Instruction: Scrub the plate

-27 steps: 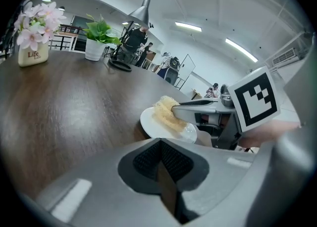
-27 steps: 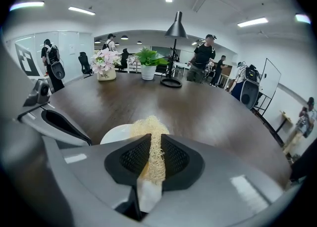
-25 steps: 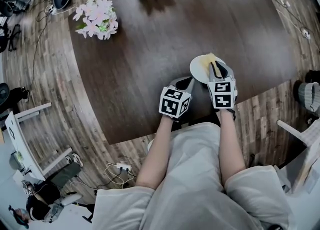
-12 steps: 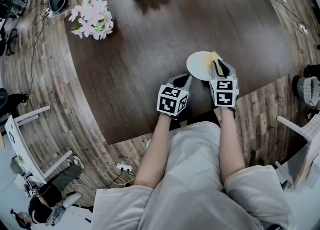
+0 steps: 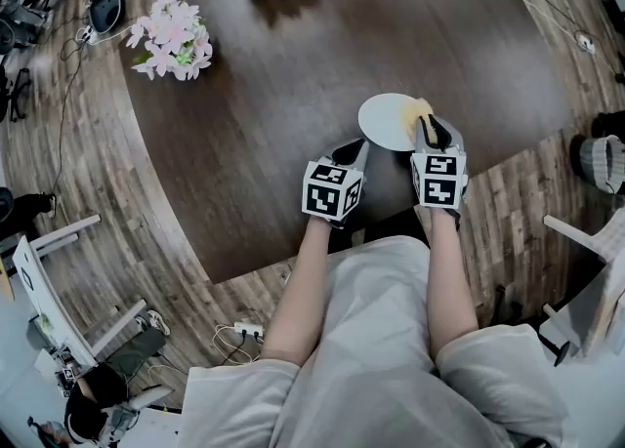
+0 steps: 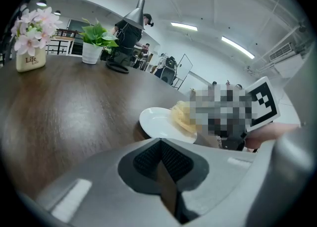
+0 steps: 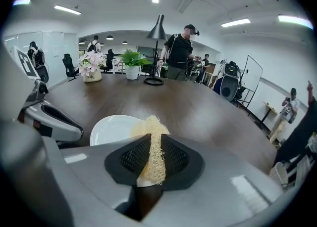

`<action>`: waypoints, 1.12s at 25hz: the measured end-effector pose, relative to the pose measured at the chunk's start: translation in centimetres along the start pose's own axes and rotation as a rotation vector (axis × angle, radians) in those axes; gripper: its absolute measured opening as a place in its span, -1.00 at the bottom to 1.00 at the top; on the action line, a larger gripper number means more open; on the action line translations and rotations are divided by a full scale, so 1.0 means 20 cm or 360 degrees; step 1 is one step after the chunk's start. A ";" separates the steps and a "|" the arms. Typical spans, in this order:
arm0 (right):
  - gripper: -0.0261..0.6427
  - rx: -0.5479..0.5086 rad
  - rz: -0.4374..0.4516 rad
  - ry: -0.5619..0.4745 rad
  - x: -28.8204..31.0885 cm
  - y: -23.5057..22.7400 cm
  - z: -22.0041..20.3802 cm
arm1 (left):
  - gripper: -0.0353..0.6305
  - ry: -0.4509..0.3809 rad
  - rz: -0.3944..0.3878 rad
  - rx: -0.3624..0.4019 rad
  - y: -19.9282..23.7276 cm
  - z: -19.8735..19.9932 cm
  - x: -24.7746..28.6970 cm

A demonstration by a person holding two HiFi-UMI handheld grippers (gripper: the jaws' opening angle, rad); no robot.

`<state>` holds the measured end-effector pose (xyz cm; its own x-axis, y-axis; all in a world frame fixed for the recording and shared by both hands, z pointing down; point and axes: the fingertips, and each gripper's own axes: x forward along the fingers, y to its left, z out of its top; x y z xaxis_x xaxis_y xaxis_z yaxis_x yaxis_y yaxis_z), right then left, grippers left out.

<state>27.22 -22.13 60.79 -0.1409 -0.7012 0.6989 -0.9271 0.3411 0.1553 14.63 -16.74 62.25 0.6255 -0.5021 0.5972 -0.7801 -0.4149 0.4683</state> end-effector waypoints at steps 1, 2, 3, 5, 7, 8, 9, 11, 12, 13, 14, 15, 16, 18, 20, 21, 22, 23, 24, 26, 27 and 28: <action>-0.67 0.0006 -0.0008 0.0005 -0.01 -0.01 -0.01 | -0.89 -0.0004 -0.0002 -0.0007 0.00 0.00 0.00; -0.67 0.0012 -0.0014 0.0010 -0.01 -0.01 -0.02 | -0.89 -0.0007 -0.0005 -0.0012 0.00 0.00 0.00; -0.67 0.0019 -0.0021 0.0011 -0.02 -0.01 -0.03 | -0.89 -0.0010 -0.0009 -0.0016 0.01 0.00 0.00; -0.67 0.0030 -0.0036 0.0003 -0.04 -0.03 -0.03 | -0.89 -0.0017 -0.0015 -0.0020 0.01 0.00 -0.01; -0.67 0.0044 -0.0051 -0.0004 -0.05 -0.04 -0.04 | -0.89 -0.0023 -0.0021 -0.0019 0.00 0.00 -0.01; -0.67 0.0051 -0.0059 -0.0002 -0.06 -0.05 -0.05 | -0.89 -0.0027 -0.0023 -0.0019 0.00 0.01 -0.01; -0.67 0.0057 -0.0066 0.0000 -0.07 -0.05 -0.05 | -0.89 -0.0030 -0.0025 -0.0021 0.00 0.01 -0.01; -0.67 0.0063 -0.0075 0.0006 -0.08 -0.06 -0.07 | -0.89 -0.0030 -0.0026 -0.0027 0.00 0.00 -0.01; -0.67 0.0065 -0.0079 0.0011 -0.09 -0.07 -0.08 | -0.89 -0.0029 -0.0026 -0.0028 0.00 0.00 -0.01; -0.67 0.0069 -0.0085 0.0015 -0.10 -0.07 -0.10 | -0.89 -0.0029 -0.0027 -0.0027 0.00 0.00 -0.01; -0.67 0.0075 -0.0092 0.0017 -0.11 -0.08 -0.11 | -0.89 -0.0033 -0.0028 -0.0025 0.00 0.01 -0.02; -0.67 0.0085 -0.0098 0.0016 -0.12 -0.09 -0.12 | -0.89 -0.0040 -0.0029 -0.0022 0.00 0.01 -0.02; -0.67 0.0095 -0.0104 0.0014 -0.13 -0.10 -0.13 | -0.89 -0.0050 -0.0030 -0.0019 0.00 0.02 -0.02; -0.67 0.0112 -0.0114 0.0015 -0.14 -0.12 -0.14 | -0.89 -0.0064 -0.0030 -0.0019 0.01 0.03 -0.01; -0.67 0.0131 -0.0099 0.0015 -0.16 -0.11 -0.16 | -0.89 -0.0063 -0.0022 -0.0031 0.02 0.02 -0.01; -0.68 0.0144 -0.0081 0.0011 -0.17 -0.10 -0.17 | -0.89 -0.0064 -0.0012 -0.0042 0.03 0.02 -0.01; -0.68 0.0154 -0.0059 0.0006 -0.18 -0.09 -0.17 | -0.89 -0.0067 0.0005 -0.0062 0.04 0.02 -0.01; -0.68 0.0162 -0.0037 -0.0002 -0.19 -0.08 -0.17 | -0.89 -0.0069 0.0030 -0.0094 0.04 0.02 -0.01; -0.68 0.0170 -0.0015 -0.0012 -0.20 -0.08 -0.17 | -0.89 -0.0071 0.0057 -0.0136 0.05 0.01 -0.02; -0.68 0.0194 0.0034 -0.0042 -0.23 -0.07 -0.15 | -0.89 -0.0090 0.0101 -0.0200 0.03 0.01 -0.06; -0.68 0.0204 0.0059 -0.0062 -0.25 -0.06 -0.13 | -0.89 -0.0104 0.0126 -0.0201 0.00 0.02 -0.08; -0.68 0.0214 0.0083 -0.0086 -0.27 -0.06 -0.11 | -0.89 -0.0118 0.0158 -0.0187 -0.04 0.03 -0.11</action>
<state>29.90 -17.36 58.34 -0.2052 -0.7188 0.6643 -0.9556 0.2937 0.0226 13.85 -15.86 60.16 0.5410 -0.5927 0.5967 -0.8315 -0.2708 0.4850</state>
